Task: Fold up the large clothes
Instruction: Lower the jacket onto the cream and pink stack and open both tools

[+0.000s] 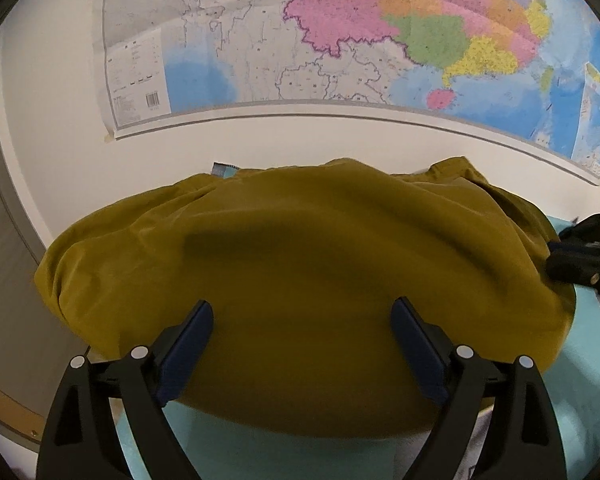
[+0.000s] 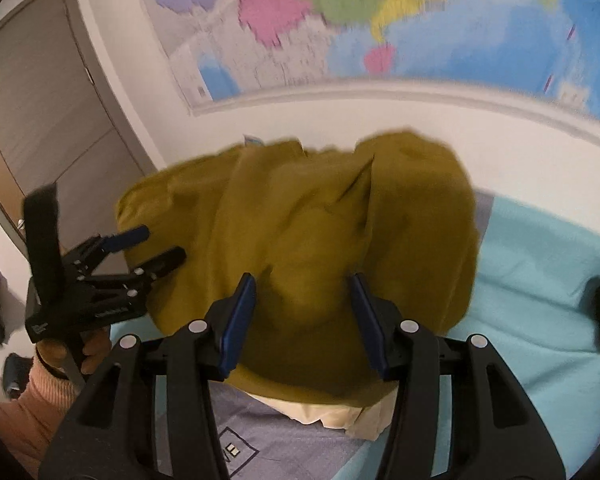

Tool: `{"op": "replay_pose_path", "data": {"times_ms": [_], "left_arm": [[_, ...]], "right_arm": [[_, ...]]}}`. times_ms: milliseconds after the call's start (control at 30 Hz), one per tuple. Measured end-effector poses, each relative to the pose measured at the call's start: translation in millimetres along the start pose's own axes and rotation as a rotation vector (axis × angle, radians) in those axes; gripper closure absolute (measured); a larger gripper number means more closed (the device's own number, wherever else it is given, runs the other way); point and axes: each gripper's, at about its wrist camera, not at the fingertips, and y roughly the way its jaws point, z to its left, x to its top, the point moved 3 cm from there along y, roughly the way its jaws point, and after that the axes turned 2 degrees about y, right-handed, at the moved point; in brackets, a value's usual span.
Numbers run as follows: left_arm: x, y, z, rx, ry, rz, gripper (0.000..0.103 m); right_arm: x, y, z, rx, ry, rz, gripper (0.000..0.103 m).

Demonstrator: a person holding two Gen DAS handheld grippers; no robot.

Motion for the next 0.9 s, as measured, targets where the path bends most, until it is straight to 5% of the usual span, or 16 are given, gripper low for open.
{"op": "replay_pose_path", "data": {"times_ms": [367,533,767,900], "left_arm": [[-16,5,-19,-0.017,0.002,-0.001,0.01],[-20,-18,-20,-0.047,-0.036,-0.043,0.007],[-40,-51,-34,-0.072,-0.065,-0.056,0.007],[-55,-66,-48,-0.07,-0.083,-0.042,0.007]], "right_arm": [[-26,19,14,-0.018,-0.051,0.042,0.051],[-33,-6,25,-0.016,-0.077,-0.03,0.029],[-65,-31,35,-0.029,-0.092,-0.062,0.026],[-82,-41,37,-0.05,-0.095,-0.07,0.015]]}}
